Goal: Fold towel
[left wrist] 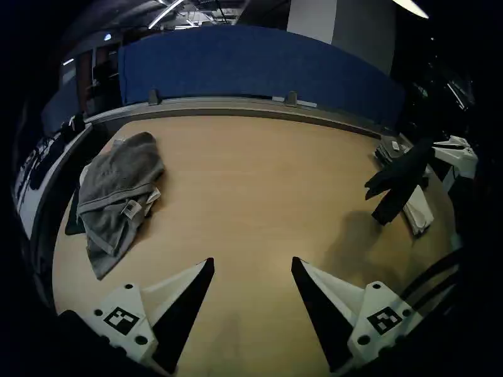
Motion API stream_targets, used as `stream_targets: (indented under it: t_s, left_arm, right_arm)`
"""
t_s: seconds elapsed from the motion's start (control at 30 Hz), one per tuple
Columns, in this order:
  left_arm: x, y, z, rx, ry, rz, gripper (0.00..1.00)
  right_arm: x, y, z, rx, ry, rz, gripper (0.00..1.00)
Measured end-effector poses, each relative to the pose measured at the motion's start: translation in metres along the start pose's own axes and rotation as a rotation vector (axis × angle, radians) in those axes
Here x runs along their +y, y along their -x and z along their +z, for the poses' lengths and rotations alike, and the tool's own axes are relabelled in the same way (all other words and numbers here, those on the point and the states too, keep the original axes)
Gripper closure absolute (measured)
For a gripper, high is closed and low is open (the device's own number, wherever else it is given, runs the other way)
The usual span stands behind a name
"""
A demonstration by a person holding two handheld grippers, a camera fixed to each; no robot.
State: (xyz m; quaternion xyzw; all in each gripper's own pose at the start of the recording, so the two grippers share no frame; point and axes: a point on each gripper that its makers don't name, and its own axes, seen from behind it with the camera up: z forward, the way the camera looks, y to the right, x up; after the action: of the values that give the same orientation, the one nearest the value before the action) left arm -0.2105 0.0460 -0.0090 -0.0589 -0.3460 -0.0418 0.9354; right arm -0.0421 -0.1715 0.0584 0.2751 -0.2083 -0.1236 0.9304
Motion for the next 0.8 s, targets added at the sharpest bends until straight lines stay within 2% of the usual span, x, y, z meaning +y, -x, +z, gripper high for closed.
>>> stream_targets:
  t_s: [0.3, 0.5, 0.8]
  left_arm:
    - [0.006, -0.001, 0.003, -0.01, 0.0, 0.013, 0.09]
    - [0.013, -0.002, 0.006, -0.017, 0.002, 0.024, 0.09]
    - [0.025, -0.004, 0.009, -0.024, 0.009, 0.037, 0.09]
  right_arm:
    - [0.071, 0.016, -0.025, -0.015, 0.087, 0.032, 0.96]
    - [0.115, 0.029, -0.041, -0.042, 0.145, 0.027, 0.96]
    - [0.165, 0.032, -0.054, -0.057, 0.201, 0.016, 0.96]
